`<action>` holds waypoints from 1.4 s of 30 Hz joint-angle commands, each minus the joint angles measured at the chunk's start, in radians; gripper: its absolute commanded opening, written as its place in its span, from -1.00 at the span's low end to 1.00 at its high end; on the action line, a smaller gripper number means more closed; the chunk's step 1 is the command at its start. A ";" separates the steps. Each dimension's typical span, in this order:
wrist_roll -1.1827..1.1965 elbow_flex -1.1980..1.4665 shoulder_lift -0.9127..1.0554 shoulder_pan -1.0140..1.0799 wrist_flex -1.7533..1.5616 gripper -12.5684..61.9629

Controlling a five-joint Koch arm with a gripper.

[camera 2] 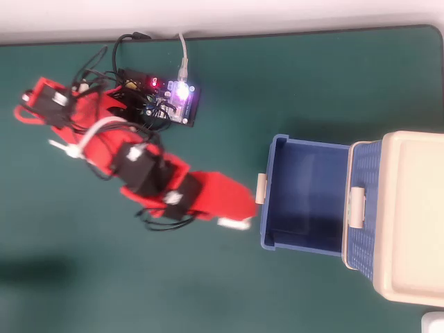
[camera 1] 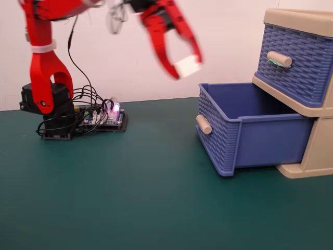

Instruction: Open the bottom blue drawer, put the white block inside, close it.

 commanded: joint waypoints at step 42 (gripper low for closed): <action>-0.037 -0.227 -0.417 -0.097 0.081 0.25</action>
